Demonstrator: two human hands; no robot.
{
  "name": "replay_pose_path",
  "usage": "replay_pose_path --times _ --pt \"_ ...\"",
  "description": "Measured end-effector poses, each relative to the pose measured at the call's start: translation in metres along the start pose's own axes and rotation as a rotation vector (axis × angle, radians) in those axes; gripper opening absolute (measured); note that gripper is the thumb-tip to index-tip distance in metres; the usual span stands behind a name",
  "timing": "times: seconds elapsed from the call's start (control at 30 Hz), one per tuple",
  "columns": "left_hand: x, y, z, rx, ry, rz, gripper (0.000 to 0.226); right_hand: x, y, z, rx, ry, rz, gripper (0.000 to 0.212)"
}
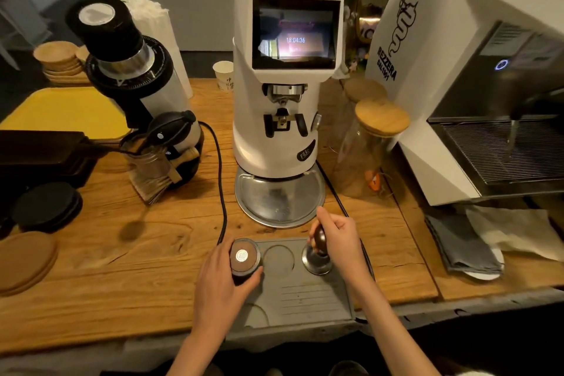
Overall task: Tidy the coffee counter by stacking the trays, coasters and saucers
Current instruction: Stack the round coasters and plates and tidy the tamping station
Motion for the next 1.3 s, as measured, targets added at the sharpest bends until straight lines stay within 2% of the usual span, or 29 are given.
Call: replay_pose_path --times 0.1,0.47,0.63,0.87,1.03,1.17,1.23,1.3 --pt "-0.008 0.004 -0.001 0.025 0.022 0.009 0.074 0.002 0.0 0.002 0.013 0.006 -0.002 0.052" --pt "-0.017 -0.033 -0.042 0.142 -0.114 0.175 0.077 0.007 -0.002 0.007 0.033 -0.018 0.025 0.05" --pt "-0.022 -0.039 -0.05 0.138 -0.155 0.181 0.077 0.006 -0.002 0.011 0.049 0.004 0.018 0.052" --pt "-0.027 -0.056 -0.046 0.234 -0.2 0.404 0.081 0.005 -0.001 0.01 0.051 0.042 -0.005 0.054" --pt "-0.022 -0.052 -0.053 0.216 -0.256 0.394 0.083 0.003 -0.002 0.006 0.06 0.019 0.022 0.053" --pt "-0.016 -0.031 -0.047 0.231 -0.179 0.318 0.077 0.002 -0.003 0.016 0.378 0.069 0.017 0.045" --pt "-0.013 -0.011 -0.041 0.242 -0.128 0.244 0.058 -0.001 -0.011 0.031 0.58 0.131 0.038 0.037" --pt "-0.011 0.012 -0.035 0.314 -0.06 0.161 0.032 -0.001 -0.021 0.052 0.675 0.212 0.05 0.033"
Point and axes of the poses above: each hand's wrist, its own x-axis away from the middle knuckle, its own y-axis out of the back of the hand, z = x × y, the point moved 10 cm from there along -x, towards the middle knuckle, and after that the axes turned 11 degrees about -y, right-handed, at the moved point
